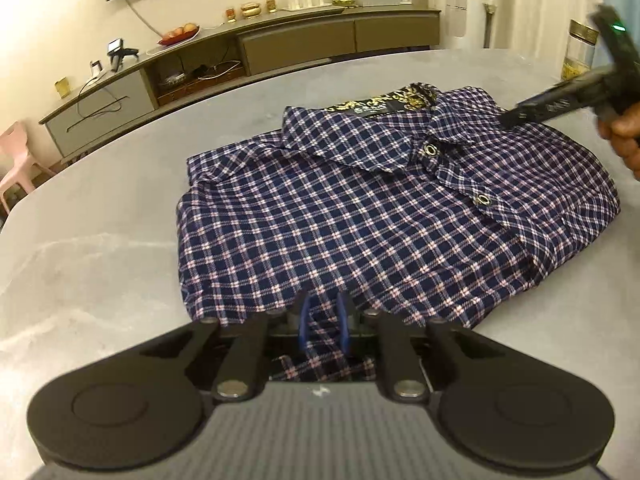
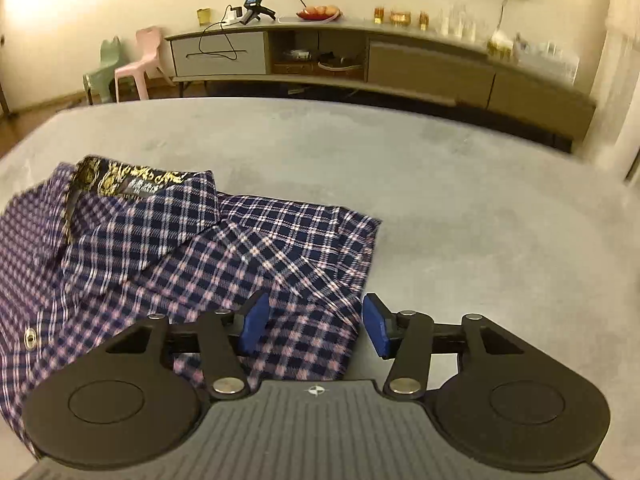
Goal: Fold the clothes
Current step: 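Open both grippers and pat the folded shirt square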
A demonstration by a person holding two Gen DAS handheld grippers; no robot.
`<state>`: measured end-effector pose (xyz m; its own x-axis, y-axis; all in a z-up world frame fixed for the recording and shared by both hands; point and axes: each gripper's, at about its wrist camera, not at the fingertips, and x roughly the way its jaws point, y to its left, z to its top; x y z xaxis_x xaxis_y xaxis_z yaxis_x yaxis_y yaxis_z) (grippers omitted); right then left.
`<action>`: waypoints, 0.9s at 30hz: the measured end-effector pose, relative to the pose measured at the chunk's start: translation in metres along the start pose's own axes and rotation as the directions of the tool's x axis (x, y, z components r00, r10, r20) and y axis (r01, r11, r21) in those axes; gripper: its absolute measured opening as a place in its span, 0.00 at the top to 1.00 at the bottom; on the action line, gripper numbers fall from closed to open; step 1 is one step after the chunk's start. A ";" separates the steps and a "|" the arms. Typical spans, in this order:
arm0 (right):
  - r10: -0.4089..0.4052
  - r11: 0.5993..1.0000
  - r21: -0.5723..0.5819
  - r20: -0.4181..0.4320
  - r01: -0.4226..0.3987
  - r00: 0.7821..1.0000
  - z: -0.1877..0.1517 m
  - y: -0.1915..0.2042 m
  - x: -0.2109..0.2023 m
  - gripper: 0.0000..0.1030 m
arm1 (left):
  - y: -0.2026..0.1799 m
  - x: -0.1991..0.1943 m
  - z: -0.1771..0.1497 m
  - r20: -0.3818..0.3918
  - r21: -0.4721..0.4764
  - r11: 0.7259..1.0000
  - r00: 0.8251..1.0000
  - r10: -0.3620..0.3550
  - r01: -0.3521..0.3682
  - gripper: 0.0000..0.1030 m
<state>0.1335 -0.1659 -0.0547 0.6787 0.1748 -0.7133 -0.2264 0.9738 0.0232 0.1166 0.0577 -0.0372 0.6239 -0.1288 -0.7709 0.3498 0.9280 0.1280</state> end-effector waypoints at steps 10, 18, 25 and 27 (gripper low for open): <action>0.022 0.999 -0.049 0.047 -0.019 0.999 -0.075 0.067 -0.109 0.08 | -0.013 -0.023 0.010 0.016 -0.193 0.980 0.998 0.054 -0.050 0.29; -0.012 0.999 0.051 0.064 0.009 0.998 -0.114 0.090 -0.141 0.05 | -0.053 -0.055 0.003 0.049 -0.250 0.966 0.996 0.077 -0.062 0.06; -0.040 0.997 0.071 0.089 0.034 0.995 -0.121 0.099 -0.149 0.01 | -0.079 -0.062 -0.013 0.041 -0.259 0.966 0.999 0.032 -0.020 0.00; -0.047 0.996 0.077 0.091 0.040 0.995 -0.121 0.099 -0.148 0.01 | -0.083 -0.064 -0.014 0.047 -0.252 0.968 0.999 0.015 -0.003 0.00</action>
<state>-0.0742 -0.1134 -0.0314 0.7490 0.1416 -0.6473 -0.1446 0.9883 0.0488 0.0376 -0.0062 -0.0073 0.6612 -0.1308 -0.7388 0.1603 0.9866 -0.0312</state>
